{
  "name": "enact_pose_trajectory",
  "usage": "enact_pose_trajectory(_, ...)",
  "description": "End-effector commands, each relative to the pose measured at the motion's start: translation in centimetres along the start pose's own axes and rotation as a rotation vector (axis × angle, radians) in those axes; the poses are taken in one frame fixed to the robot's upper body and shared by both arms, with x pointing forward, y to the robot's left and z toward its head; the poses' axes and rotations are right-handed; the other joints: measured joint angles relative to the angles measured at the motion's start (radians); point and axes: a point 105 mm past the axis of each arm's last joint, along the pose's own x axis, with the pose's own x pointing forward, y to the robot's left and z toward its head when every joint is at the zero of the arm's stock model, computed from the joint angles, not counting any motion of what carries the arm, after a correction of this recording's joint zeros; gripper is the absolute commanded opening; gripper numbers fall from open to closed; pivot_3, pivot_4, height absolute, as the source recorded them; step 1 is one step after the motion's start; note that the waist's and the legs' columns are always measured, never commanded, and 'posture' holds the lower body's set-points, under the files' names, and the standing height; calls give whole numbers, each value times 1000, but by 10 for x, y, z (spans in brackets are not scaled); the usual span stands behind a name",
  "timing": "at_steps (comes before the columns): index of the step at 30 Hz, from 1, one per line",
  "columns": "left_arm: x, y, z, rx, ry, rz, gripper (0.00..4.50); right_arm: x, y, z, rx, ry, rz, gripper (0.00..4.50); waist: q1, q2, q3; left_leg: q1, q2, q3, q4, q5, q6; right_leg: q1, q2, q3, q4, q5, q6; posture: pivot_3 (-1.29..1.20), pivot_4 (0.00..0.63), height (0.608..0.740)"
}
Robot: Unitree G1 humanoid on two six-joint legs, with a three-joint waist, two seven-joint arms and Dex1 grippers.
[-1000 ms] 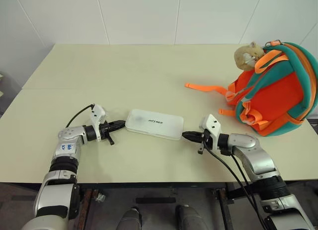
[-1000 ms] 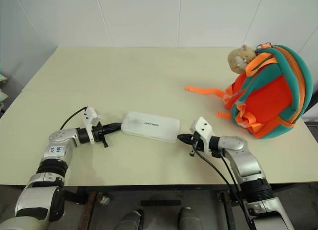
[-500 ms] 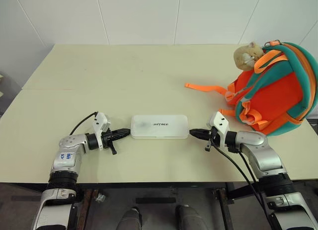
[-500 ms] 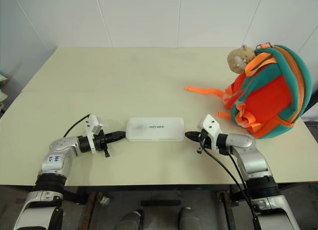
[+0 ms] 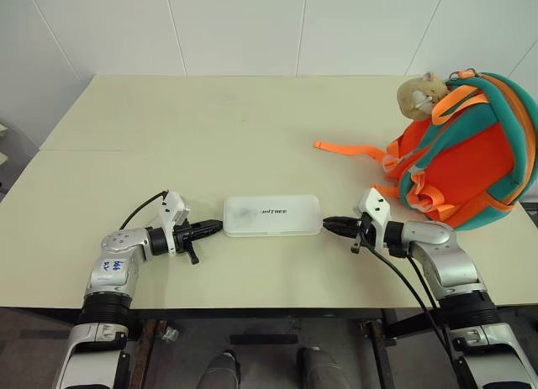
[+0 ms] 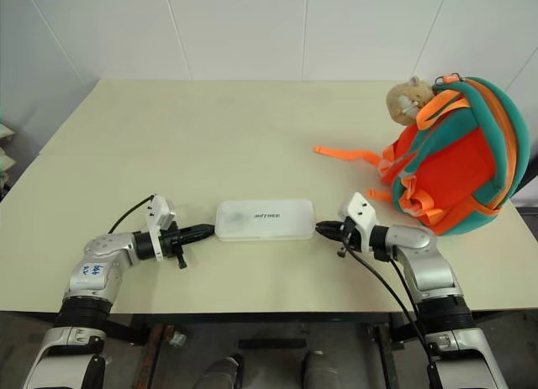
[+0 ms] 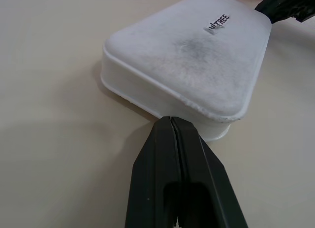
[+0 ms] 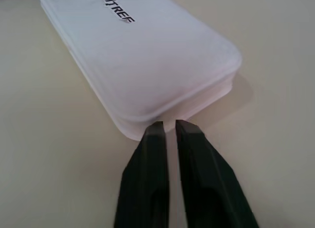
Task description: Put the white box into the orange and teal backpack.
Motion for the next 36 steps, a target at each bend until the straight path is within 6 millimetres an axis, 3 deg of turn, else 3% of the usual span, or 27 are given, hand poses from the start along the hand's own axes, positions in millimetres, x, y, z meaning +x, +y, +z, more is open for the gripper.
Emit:
enact_pose_trajectory(1,-1,1,12,30,4,-14,407,-4,-3,4,-23,9,9,1516,0,0,0,0,0,0,0,0,0,0,0,0,0,0,0,0,150,740)
enact_pose_trajectory(3,-9,3,9,29,48,-20,861,-11,-8,4,-31,33,0,2155,0,0,0,0,0,0,0,0,0,0,0,0,0,0,0,0,150,740)
enact_pose_trajectory(9,-30,12,3,-31,147,-10,2836,-26,-20,-2,-15,128,-13,4338,-3,0,0,0,0,0,-1,0,0,0,0,0,0,0,-1,0,150,740)
enact_pose_trajectory(14,-38,11,9,-291,213,-109,4368,-31,-22,14,53,154,53,4500,-6,0,0,0,0,0,0,0,0,0,0,0,0,-1,-1,0,150,740)
enact_pose_trajectory(18,-22,23,24,-442,163,-71,4474,-22,-22,29,41,146,99,4500,-6,0,0,0,0,0,0,0,1,0,0,0,0,-1,-1,0,150,740)
enact_pose_trajectory(21,-11,14,34,-609,130,-144,4474,-13,-18,37,26,124,130,4500,-5,0,0,-1,0,-1,0,0,1,-1,0,-1,0,-1,0,0,150,740)
enact_pose_trajectory(25,-4,2,31,-787,134,-208,4474,-4,-11,38,16,135,176,4500,-7,0,0,-2,0,-1,-1,0,0,-1,0,-1,0,-2,1,0,150,740)
enact_pose_trajectory(36,18,1,10,-789,176,-166,4474,9,-4,28,24,152,218,4500,1,0,0,-1,-1,-1,0,0,-1,-1,0,-1,1,-2,1,0,150,740)
